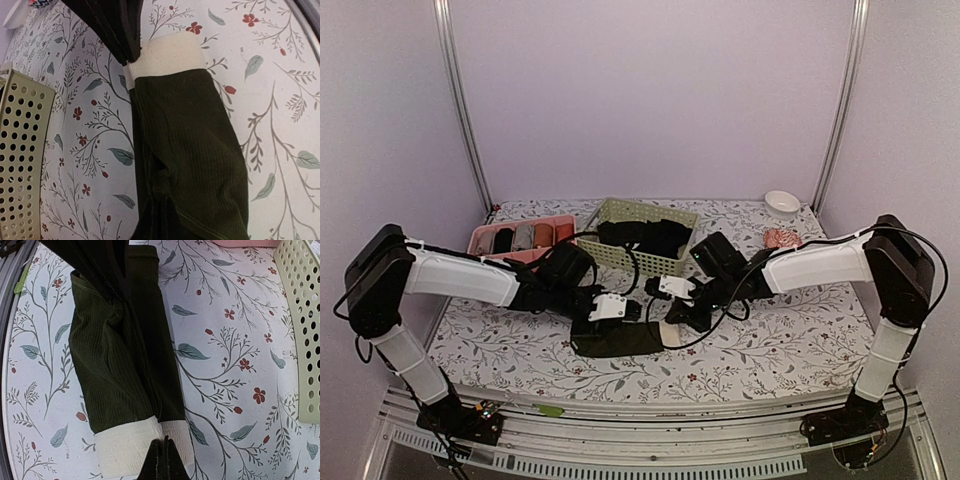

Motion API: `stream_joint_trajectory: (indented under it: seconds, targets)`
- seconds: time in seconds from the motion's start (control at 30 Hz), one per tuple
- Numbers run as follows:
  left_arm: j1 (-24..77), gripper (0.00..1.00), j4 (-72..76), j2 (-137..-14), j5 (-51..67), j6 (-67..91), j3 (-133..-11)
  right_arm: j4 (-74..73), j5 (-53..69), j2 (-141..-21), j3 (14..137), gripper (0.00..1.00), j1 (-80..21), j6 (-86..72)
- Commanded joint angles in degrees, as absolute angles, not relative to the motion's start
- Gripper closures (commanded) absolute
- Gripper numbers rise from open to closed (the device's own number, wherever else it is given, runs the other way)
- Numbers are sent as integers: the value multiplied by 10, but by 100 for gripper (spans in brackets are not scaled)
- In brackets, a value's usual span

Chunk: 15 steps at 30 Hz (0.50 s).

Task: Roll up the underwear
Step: Fold the underwear at the center of the board.

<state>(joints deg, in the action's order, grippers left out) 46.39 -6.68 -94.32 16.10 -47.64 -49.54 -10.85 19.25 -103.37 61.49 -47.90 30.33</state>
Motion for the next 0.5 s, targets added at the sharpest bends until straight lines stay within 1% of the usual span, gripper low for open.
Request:
stream_joint_trajectory:
  seconds: [0.0,0.2,0.37,0.4,0.47]
  targets:
    - [447,100,-43,-971,166,-491,-515,-116,207,-1065,636,100,-469,310]
    - [438,100,-24,-1009,168,-494,-524,-118,192,-1093,648,100,-464,307]
    - [436,100,-6,-1036,147,-487,-527,-120,190,-1101,645,100,-463,302]
    - [437,98,-4,-1039,142,-484,-528,-121,191,-1102,646,100,-463,300]
    - [436,89,3,-1037,131,-470,-528,-127,191,-1101,646,100,-463,291]
